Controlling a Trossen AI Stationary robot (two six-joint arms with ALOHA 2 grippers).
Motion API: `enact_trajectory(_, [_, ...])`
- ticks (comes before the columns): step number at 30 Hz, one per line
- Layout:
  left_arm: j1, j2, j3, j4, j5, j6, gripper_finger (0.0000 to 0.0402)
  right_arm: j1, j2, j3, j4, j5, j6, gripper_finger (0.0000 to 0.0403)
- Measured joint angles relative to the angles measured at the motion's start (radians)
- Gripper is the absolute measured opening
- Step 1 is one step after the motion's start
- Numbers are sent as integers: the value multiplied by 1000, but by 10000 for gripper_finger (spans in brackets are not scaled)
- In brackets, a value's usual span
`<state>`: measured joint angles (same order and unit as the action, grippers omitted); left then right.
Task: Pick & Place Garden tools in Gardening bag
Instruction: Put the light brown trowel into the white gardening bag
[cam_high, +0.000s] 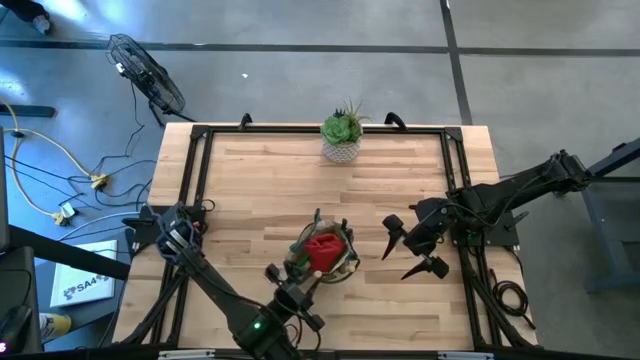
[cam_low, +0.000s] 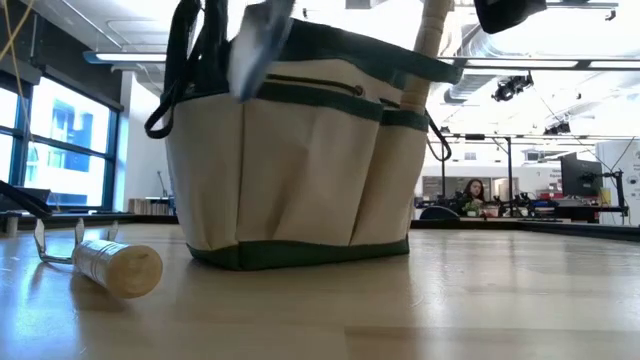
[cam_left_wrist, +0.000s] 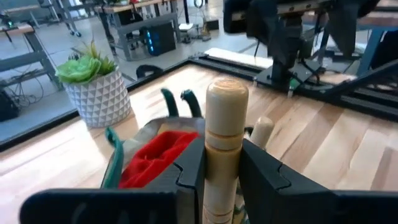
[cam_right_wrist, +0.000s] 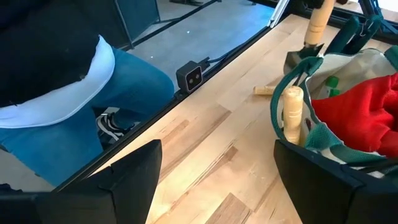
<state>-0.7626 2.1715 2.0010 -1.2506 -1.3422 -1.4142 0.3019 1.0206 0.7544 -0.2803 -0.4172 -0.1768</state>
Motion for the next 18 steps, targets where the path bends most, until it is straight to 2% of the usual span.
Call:
enact_trajectory(13, [-4,0,0,-327,108,-235,63,0,0,0,0,7,6,302])
enact_trajectory(18, [1,-1,-14,-320,107,-200,63,0,0,0,0,7,8,302])
